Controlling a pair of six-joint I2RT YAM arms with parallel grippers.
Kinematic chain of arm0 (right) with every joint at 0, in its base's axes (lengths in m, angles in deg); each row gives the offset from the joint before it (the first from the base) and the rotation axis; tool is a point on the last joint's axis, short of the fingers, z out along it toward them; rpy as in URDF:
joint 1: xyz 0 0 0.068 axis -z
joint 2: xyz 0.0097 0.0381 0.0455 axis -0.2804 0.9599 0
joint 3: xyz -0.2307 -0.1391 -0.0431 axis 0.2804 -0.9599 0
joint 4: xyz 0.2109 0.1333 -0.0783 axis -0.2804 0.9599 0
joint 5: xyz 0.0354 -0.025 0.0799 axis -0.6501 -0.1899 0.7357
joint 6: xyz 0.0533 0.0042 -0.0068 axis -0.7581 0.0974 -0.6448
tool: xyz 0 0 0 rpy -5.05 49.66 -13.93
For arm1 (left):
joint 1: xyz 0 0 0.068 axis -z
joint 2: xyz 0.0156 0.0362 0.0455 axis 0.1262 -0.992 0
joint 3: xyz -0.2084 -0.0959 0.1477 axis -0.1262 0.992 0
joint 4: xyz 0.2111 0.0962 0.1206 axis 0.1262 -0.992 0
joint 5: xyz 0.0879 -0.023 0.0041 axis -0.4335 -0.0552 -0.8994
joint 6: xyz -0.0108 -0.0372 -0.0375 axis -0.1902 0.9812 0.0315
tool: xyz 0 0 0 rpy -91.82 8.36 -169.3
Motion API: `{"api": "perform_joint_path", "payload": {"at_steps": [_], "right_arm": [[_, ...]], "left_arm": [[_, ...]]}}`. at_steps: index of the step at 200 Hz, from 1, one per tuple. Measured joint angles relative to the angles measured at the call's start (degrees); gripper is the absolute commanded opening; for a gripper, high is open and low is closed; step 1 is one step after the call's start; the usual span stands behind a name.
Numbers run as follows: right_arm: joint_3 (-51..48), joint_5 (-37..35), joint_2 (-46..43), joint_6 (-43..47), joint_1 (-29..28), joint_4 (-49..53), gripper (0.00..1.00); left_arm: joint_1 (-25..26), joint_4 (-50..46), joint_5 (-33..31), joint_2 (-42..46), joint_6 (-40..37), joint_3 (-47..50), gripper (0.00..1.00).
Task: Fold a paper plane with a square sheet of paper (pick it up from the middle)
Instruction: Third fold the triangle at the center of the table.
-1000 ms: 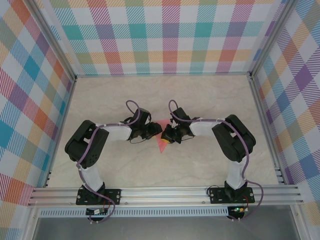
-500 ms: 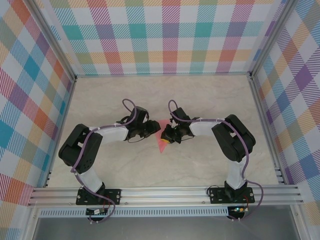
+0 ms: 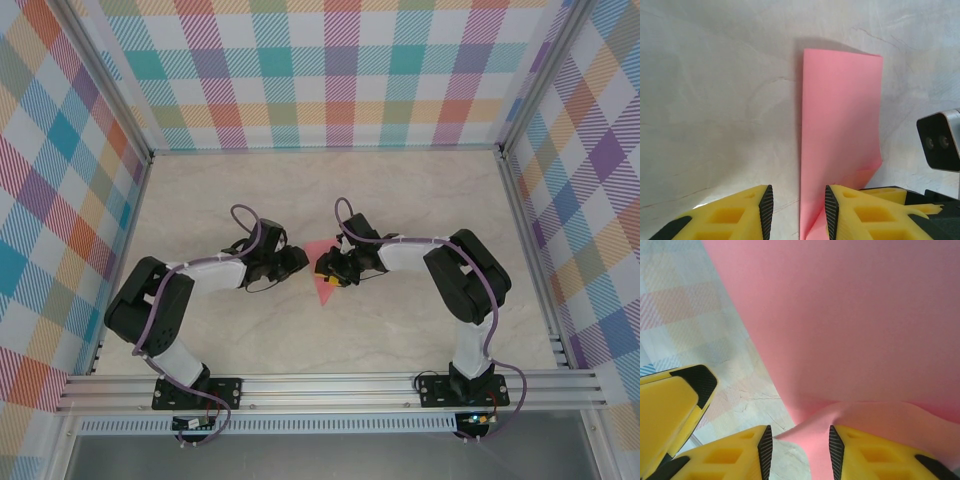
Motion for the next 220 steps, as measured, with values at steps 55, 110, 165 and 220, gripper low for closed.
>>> {"api": "perform_joint_path", "payload": {"at_steps": [55,110,165,220], "right_arm": [[-0.02,-0.04,0.00,0.04,0.02,-0.22,0.31],[-0.44,-1.20,0.48,0.24,0.02,0.00,0.12],[-0.44,-1.33,0.57,0.44,0.02,0.00,0.08],[-0.44,-1.31,0.57,0.68,0.02,0.00,0.07]], "left_arm": [[-0.15,0.17,1.07,0.72,0.04,0.79,0.33],[0.04,3.41,7.06,0.66,0.22,1.49,0.23],[1.14,6.49,10.75,-3.63,1.07,1.49,0.14],[1.70,7.67,12.11,-6.10,1.49,1.46,0.11]]}}
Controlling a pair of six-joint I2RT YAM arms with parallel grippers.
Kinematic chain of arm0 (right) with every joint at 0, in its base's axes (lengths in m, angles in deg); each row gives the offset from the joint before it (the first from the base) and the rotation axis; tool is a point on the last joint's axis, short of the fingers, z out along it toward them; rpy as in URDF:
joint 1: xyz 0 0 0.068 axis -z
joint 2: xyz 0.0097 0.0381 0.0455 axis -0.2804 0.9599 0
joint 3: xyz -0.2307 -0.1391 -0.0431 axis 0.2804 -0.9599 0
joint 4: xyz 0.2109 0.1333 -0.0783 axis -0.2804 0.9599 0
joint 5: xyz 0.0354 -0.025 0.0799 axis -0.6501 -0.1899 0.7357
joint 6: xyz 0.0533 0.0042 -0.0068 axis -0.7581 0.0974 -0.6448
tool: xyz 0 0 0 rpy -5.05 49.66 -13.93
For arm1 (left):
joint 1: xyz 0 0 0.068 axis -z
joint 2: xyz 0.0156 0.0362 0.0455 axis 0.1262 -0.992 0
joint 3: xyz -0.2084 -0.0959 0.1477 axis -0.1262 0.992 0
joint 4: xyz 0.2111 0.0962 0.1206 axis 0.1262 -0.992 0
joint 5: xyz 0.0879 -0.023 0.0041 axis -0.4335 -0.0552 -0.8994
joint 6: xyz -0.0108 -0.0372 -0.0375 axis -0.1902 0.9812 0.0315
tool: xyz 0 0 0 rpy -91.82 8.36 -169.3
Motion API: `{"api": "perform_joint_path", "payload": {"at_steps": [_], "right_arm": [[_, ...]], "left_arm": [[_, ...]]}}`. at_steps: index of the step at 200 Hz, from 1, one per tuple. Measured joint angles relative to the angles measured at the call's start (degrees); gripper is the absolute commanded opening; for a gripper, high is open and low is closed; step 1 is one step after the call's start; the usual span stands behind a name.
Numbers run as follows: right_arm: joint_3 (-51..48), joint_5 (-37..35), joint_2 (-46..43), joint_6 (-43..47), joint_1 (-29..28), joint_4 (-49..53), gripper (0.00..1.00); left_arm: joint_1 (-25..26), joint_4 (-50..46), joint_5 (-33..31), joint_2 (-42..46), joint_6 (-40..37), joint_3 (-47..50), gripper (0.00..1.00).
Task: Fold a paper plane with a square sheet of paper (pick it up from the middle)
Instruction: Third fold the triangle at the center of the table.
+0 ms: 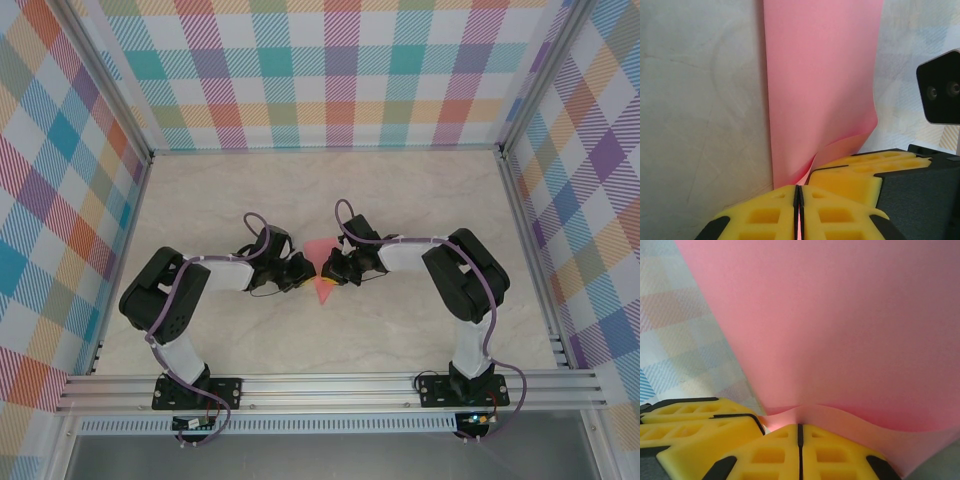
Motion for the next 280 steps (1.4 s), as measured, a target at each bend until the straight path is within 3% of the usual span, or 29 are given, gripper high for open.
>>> {"api": "perform_joint_path", "payload": {"at_steps": [122,169,208,280], "right_arm": [[0.00,0.11,0.00,0.15,0.00,0.00,0.06],[-2.36,0.13,-2.89,1.49,0.55,-0.70,0.12],[-9.14,1.73,-9.49,3.19,3.21,-6.64,0.13],[-10.19,5.84,-6.88,5.73,4.52,-11.19,0.10]], "left_arm": [[0.24,-0.85,-0.74,-1.73,-0.24,-1.29,0.10],[0.50,-5.27,-3.15,-1.79,-1.73,-3.23,0.08],[0.87,-7.56,-4.00,-2.03,-2.91,-4.48,0.07],[1.66,-9.99,-5.79,-2.19,-3.48,-5.79,0.06]]}}
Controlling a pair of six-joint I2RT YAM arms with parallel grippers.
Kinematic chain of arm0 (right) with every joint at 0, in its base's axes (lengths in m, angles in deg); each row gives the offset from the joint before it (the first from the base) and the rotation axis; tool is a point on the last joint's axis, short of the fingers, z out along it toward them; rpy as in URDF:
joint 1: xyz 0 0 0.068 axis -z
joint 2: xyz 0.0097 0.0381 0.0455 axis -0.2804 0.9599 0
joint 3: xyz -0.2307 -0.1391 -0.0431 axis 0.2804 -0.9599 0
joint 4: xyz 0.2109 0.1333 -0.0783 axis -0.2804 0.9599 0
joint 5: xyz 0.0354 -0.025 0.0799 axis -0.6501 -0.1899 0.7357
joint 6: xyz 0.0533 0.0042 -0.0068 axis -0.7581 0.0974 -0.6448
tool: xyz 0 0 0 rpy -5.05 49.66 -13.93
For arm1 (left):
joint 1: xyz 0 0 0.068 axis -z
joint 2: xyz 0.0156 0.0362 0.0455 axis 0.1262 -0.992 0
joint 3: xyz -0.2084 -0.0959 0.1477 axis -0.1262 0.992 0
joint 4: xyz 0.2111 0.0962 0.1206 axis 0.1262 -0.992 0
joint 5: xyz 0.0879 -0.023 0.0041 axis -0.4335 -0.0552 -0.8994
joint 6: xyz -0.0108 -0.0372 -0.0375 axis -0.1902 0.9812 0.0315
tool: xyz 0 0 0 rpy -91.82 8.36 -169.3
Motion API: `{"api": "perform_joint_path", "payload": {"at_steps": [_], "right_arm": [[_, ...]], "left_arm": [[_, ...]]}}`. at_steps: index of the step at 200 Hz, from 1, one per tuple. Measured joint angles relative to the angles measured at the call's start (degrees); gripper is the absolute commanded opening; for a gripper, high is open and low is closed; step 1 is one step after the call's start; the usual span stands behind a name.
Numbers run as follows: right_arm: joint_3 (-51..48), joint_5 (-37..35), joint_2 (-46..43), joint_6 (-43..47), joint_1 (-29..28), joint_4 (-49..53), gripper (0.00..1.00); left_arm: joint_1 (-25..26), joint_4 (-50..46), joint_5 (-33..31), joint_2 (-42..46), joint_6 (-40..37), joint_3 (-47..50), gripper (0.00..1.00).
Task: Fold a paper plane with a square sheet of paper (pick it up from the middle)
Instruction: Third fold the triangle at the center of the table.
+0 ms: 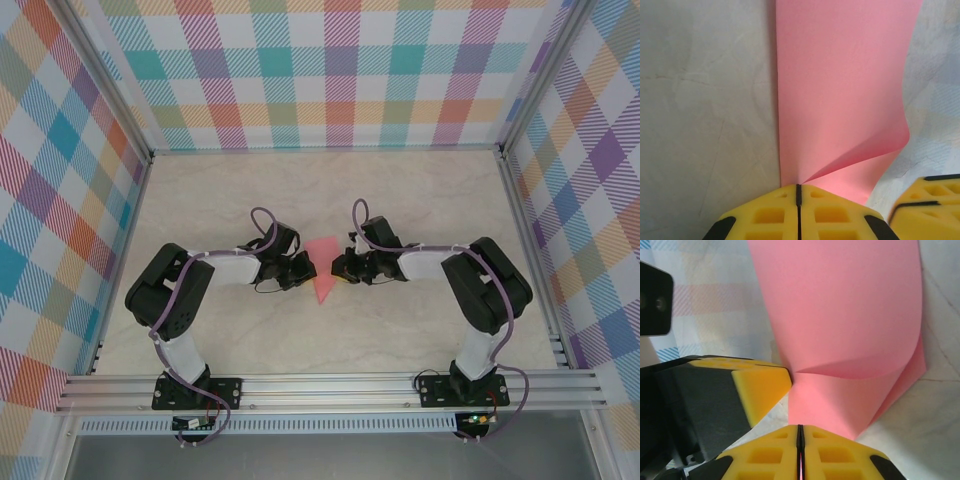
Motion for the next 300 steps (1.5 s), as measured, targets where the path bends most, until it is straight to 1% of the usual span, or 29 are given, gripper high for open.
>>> {"api": "perform_joint_path", "payload": {"at_steps": [47,110,196,258,300], "right_arm": [[1.55,-0.26,4.13,0.20,1.14,1.92,0.09],[4.33,-2.05,4.39,0.42,1.36,6.03,0.09],[7.50,-5.09,5.70,1.46,3.85,8.61,0.08],[9.79,-9.62,5.66,1.49,4.28,11.85,0.08],[10.32,-8.96,5.81,1.51,4.28,11.80,0.08]], "left_arm": [[0.74,-2.69,-2.03,-0.07,-1.29,-1.44,0.04],[1.79,-6.49,-5.42,-0.26,-4.07,-3.50,0.04],[2.23,-9.27,-6.54,-0.96,-6.01,-5.33,0.04],[2.47,-9.68,-6.88,-1.09,-6.34,-5.64,0.04],[2.54,-9.68,-6.93,-1.09,-6.45,-5.64,0.04]]}}
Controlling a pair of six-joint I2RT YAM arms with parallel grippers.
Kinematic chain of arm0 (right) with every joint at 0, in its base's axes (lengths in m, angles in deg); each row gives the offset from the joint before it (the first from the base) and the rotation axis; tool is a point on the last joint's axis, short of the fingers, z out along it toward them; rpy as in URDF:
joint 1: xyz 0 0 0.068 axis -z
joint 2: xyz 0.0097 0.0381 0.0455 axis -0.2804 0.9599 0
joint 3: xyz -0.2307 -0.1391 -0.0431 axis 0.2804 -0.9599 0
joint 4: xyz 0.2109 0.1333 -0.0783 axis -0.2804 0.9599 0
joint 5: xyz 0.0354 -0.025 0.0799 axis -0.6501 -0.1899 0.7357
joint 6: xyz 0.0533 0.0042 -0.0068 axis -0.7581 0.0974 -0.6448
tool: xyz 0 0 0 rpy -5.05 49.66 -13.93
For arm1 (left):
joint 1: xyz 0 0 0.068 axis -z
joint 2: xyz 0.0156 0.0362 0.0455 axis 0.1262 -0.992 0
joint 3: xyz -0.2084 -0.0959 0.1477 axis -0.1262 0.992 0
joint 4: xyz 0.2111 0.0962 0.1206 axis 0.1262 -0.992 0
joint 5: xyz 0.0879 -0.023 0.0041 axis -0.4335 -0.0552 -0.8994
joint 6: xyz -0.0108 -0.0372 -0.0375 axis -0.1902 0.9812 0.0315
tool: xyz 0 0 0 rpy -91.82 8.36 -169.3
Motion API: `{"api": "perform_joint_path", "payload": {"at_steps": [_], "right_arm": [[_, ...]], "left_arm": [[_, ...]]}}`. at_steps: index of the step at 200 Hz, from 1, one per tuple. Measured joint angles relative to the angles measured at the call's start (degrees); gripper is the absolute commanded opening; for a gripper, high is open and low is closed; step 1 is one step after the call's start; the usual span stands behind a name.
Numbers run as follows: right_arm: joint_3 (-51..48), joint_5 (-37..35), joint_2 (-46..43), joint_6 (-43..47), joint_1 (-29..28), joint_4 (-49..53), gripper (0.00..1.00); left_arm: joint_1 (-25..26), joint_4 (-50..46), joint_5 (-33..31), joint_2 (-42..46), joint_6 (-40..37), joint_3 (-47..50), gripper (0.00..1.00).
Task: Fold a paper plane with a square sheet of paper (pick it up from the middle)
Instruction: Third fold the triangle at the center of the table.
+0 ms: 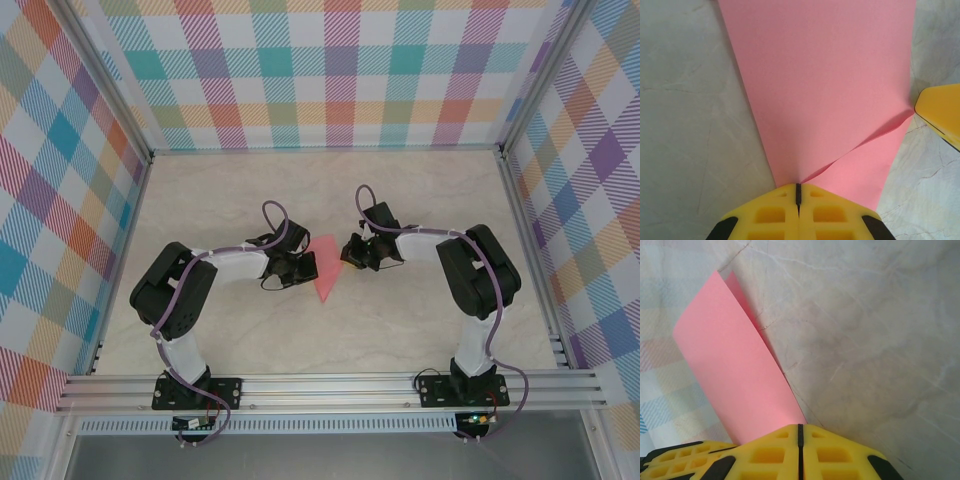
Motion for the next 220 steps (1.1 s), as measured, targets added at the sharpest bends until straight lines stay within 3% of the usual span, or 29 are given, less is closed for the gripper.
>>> {"api": "perform_joint_path", "payload": {"at_steps": [50,79,122,160,220], "right_arm": [[1.33,-3.80,-0.44,0.66,0.00,4.02,0.08],[0.98,-4.42,-5.53,1.60,-0.02,5.18,0.09],[-4.66,2.38,-12.61,0.98,-2.69,-0.24,0.08],[-12.26,7.87,-12.76,-2.95,-7.30,-2.91,0.08],[-12.79,10.84,-10.91,-5.88,-9.68,-8.31,0.07]], "left_arm": [[0.00,0.02,0.00,0.00,0.00,0.00,0.04],[0.09,0.02,-0.02,0.00,0.02,0.00,0.04],[0.11,0.02,-0.04,0.00,0.04,0.00,0.04],[0.39,0.02,-0.20,0.00,0.35,0.02,0.04],[0.74,0.24,-1.01,0.00,0.68,0.02,0.04]]}}
